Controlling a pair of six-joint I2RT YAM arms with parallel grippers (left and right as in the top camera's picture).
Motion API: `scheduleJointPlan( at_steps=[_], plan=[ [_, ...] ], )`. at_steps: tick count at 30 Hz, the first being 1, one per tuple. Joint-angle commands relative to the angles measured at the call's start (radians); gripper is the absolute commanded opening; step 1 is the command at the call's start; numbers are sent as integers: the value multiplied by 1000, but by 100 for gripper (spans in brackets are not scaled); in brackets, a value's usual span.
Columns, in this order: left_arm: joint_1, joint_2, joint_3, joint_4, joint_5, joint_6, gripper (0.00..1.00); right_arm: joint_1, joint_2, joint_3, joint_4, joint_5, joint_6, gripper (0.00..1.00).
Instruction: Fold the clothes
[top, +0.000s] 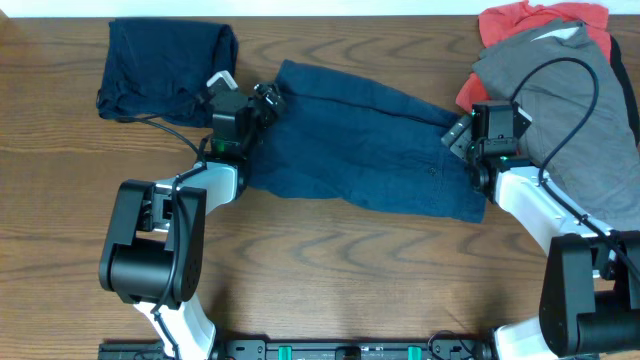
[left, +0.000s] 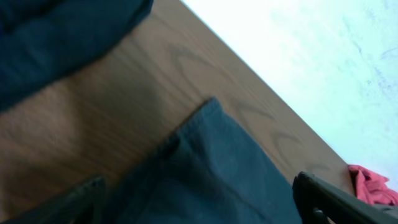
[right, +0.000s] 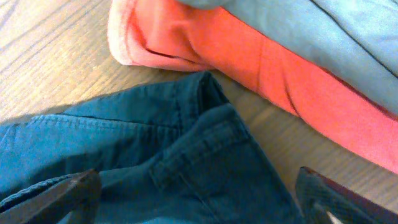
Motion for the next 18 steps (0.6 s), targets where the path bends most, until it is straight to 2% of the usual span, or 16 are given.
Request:
scheduleJointPlan(
  at_steps=[1,4,8,11,18],
  plan=[
    [21,-30,26,-23,-18,127,98,-14,-28,13,10,-20,-148,99],
    [35,-88,48,-151,56,259,98,-14,-105,32,-69,-75,-225,99],
    [34,-174,105,-445,61,413,98,-12,-207,49,-254,-179,-270,99],
    [26,-192,145,-606,61,534,98,-5,-225,49,-385,-233,-283,99],
    [23,-152,151,-669,62,723,98,5,-216,45,-549,-237,-303,99]
  ],
)
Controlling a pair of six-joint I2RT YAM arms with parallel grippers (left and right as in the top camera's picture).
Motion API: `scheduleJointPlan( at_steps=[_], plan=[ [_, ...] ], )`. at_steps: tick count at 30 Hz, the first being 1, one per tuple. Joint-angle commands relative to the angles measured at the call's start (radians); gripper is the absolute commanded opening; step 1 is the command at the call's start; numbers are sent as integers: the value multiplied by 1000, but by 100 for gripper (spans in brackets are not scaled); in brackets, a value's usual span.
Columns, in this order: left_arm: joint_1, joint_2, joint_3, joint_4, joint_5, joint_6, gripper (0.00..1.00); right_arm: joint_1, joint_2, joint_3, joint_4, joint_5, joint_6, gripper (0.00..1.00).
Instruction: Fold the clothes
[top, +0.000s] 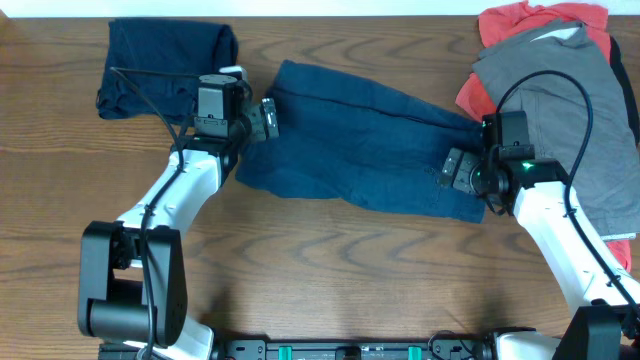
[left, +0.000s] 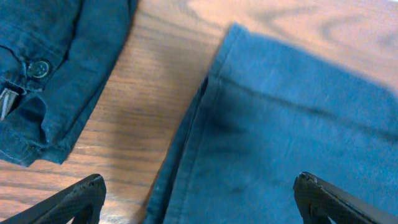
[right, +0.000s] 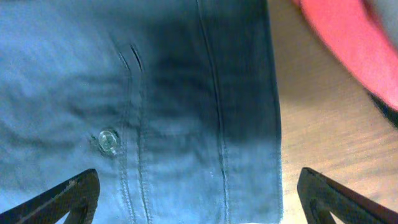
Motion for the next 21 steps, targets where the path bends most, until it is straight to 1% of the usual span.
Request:
scheduleJointPlan(
  at_steps=[1,4,9,19,21],
  plan=[
    [0,38,9,-8,14,174,98,5,2,2,-13,-21,-37,99],
    [0,69,9,-6,26,259,98,5,2,2,-11,-21,-42,99],
    [0,110,9,-5,37,340,98,5,2,2,2,-21,-45,99],
    [0,214,9,-4,37,337,99,5,2,2,13,-26,-51,98],
    [0,227,9,-20,37,337,96,6,2,2,21,-48,-51,98]
  ],
)
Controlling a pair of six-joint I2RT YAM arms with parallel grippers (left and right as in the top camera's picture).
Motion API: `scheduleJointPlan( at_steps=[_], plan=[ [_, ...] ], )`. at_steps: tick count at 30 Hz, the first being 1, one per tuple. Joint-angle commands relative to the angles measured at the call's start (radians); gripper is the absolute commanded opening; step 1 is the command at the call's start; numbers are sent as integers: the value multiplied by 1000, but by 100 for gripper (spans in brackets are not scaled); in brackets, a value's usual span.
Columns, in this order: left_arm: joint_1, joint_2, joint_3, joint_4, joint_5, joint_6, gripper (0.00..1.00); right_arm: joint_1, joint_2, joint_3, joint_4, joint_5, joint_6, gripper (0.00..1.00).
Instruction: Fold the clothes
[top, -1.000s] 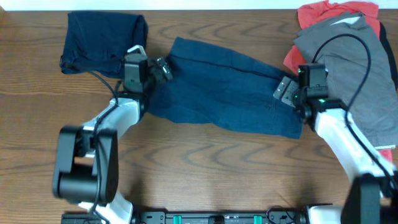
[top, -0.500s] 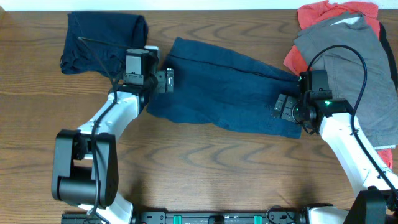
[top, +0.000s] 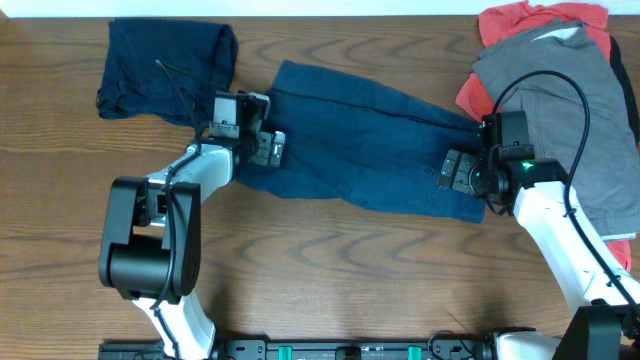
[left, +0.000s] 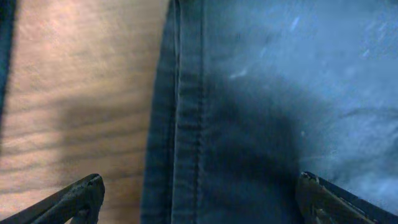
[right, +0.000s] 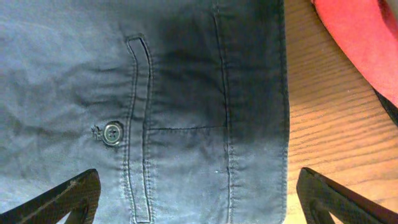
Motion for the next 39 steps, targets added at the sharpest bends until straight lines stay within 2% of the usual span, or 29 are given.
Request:
scheduleJointPlan(
  at_steps=[1,2,6,9,12,17,20,24,30,35,39],
  plan=[
    [0,26,9,-25,5,20,91,6,2,2,11,-35,-13,97],
    [-1,26,9,-37,5,16,86,6,2,2,13,-41,-13,97],
    [-1,26,9,-105,5,-24,43,6,2,2,22,-44,-13,97],
    [0,26,9,-185,5,-77,6,6,2,2,21,-47,-4,95],
    [17,24,9,-258,0,-189,6,5,2,2,18,-47,29,95],
    [86,-7,10,-403,3,-511,6,-8,2,2,18,-42,32,96],
    [122,-26,10,-512,5,-613,6,-43,10,2,41,-40,32,99],
    [129,-29,9,-586,5,-627,6,-106,52,2,127,-108,-68,99],
    [119,-29,9,-596,5,-618,6,-153,202,4,263,-222,-169,95],
    [119,-29,9,-597,4,-584,6,-159,296,15,339,-264,-200,87],
    [119,-29,9,-596,0,-582,6,-159,346,15,351,-276,-196,73]
  ],
)
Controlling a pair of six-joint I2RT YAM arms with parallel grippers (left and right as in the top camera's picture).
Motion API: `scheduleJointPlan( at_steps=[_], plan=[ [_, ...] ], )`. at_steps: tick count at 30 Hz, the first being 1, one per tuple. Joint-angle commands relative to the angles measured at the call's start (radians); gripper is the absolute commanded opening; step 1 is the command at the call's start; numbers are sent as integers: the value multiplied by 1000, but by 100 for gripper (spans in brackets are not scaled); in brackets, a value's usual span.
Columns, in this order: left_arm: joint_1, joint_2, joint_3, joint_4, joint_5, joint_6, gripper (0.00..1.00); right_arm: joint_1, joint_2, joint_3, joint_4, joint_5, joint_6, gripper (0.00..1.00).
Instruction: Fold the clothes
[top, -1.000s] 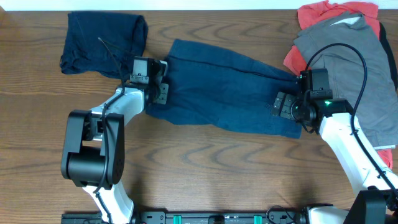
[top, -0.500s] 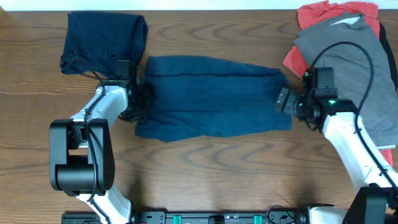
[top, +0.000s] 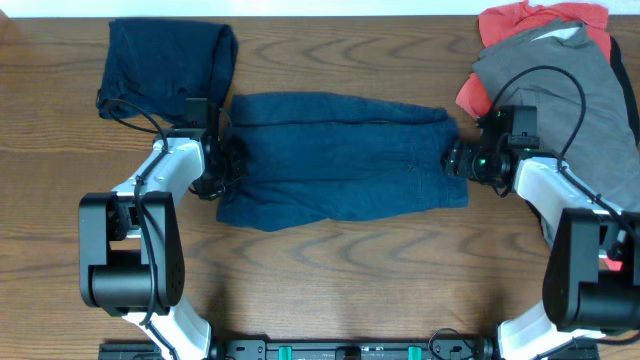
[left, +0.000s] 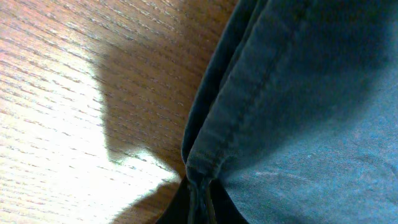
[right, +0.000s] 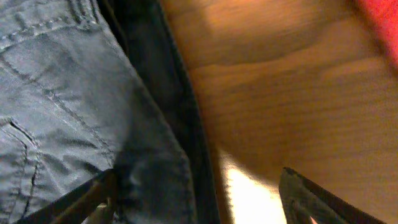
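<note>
Blue denim shorts (top: 340, 150) lie flat and level across the middle of the table. My left gripper (top: 222, 163) sits at their left edge. In the left wrist view it (left: 200, 202) is shut on the doubled hem of the shorts (left: 298, 93). My right gripper (top: 455, 160) is at the right end. In the right wrist view it (right: 198, 186) stands open, its fingers (right: 93, 196) astride the dark edge of the shorts (right: 56, 93), low over the wood.
A folded dark navy garment (top: 165, 65) lies at the back left. A pile of grey (top: 560, 100) and red clothes (top: 530, 18) fills the back right corner, close behind my right arm. Bare wooden table (top: 330, 290) runs along the front.
The shorts lay slanted from back left to front right and now lie level. My left gripper, then open over the left hem, is shut on it. My right gripper has shifted from the pocket to the right edge.
Both grippers stood open at the ends of the slanted shorts. Then the left was over the back-left corner and the right over the pocket area. The left then came down the left hem. Now the left holds the hem and the shorts lie straight.
</note>
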Motion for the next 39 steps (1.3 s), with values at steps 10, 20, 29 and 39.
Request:
scheduleJointPlan(
  at_steps=[10,20,29,39],
  plan=[
    [-5,37,-42,-18,-39,8,6,-8,96,14,2,-38,47,30],
    [-5,37,-43,-15,-43,8,6,17,96,15,8,-117,47,1],
    [-5,37,-43,-14,-42,8,6,-88,23,151,-153,-194,-36,1],
    [-8,37,-43,-14,-42,8,6,-49,-1,391,-413,-195,-107,1]
  ],
)
